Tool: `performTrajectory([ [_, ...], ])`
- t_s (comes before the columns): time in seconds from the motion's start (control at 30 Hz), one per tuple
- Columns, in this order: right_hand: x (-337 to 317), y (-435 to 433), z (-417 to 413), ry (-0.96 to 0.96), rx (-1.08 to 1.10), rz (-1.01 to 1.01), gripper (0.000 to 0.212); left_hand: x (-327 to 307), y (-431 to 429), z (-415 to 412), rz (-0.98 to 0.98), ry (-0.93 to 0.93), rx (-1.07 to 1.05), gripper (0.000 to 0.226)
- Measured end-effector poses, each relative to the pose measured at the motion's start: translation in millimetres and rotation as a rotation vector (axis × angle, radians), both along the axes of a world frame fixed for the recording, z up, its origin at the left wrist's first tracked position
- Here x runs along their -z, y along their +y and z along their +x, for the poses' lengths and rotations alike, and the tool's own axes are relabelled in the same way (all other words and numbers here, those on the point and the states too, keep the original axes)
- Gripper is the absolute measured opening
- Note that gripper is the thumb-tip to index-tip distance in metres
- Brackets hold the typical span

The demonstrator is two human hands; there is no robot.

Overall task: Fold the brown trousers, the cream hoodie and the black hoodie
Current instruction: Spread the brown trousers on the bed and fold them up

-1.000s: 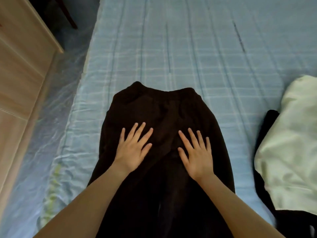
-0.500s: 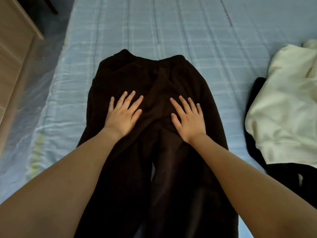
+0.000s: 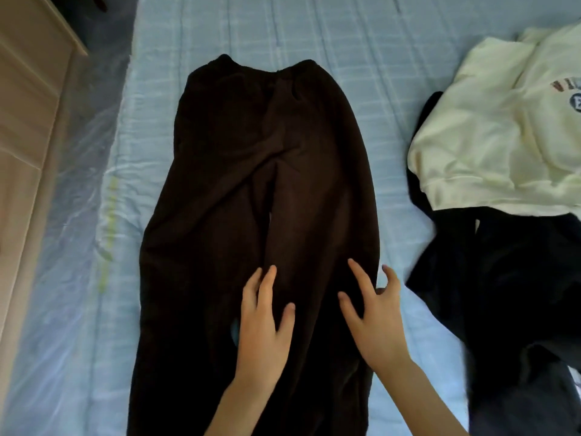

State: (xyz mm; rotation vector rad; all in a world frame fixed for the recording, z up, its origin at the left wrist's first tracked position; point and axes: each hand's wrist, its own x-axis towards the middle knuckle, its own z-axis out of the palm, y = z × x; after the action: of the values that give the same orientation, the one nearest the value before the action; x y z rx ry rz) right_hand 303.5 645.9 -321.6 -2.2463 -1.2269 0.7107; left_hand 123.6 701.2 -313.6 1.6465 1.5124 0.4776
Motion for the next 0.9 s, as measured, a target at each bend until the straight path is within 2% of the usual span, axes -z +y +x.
performTrajectory([
  [0.03,2.7,-8.0,-3.9,0.112,0.064,0.037,0.060,4.5,-6.8,1.1,-0.019,0.003,-0.014,0.065],
  [0.1,5.6,-21.4,-10.8,0.301,0.107,0.090,0.058,8.4,-11.5,3.9,-0.109,-0.109,-0.034,0.067],
  [0.2,0.8,-41.5,-5.8,0.365,-0.030,0.168,0.052,-1.6,-17.6,9.5,-0.204,-0.203,-0.020,0.069],
  [0.3,-25.2,-48.1,21.7,0.469,-0.013,0.218,0.045,-25.8,-27.6,13.7,-0.224,-0.283,-0.050,0.067],
  [0.4,-63.6,-49.3,61.0,0.519,0.005,0.267,0.040,-54.1,-39.1,16.9,-0.282,-0.548,-0.223,0.059],
  [0.5,-90.4,-47.8,96.3,0.753,0.098,0.278,0.030,-72.7,-59.1,28.7,-0.347,-0.802,-0.331,0.051],
  [0.57,-90.1,-55.0,102.7,0.917,0.077,0.198,0.029,-69.8,-81.1,40.5,-0.347,-0.828,-0.294,0.052],
  [0.63,-71.8,-75.2,96.1,0.972,-0.029,0.051,0.036,-55.3,-109.4,48.0,-0.393,-0.839,-0.273,0.060],
  [0.7,-46.6,-105.0,85.4,0.932,-0.189,-0.031,0.058,-37.0,-138.7,49.1,-0.406,-0.788,-0.227,0.070],
  [0.77,-26.6,-130.5,76.9,0.833,-0.270,-0.062,0.076,-21.8,-160.9,46.0,-0.375,-0.656,-0.178,0.083],
  [0.83,-19.4,-143.1,70.3,0.786,-0.250,-0.048,0.076,-15.7,-172.6,42.9,-0.347,-0.586,-0.160,0.085],
  [0.9,-22.3,-146.5,69.3,0.772,-0.182,0.007,0.067,-17.3,-175.4,41.7,-0.314,-0.543,-0.182,0.081],
])
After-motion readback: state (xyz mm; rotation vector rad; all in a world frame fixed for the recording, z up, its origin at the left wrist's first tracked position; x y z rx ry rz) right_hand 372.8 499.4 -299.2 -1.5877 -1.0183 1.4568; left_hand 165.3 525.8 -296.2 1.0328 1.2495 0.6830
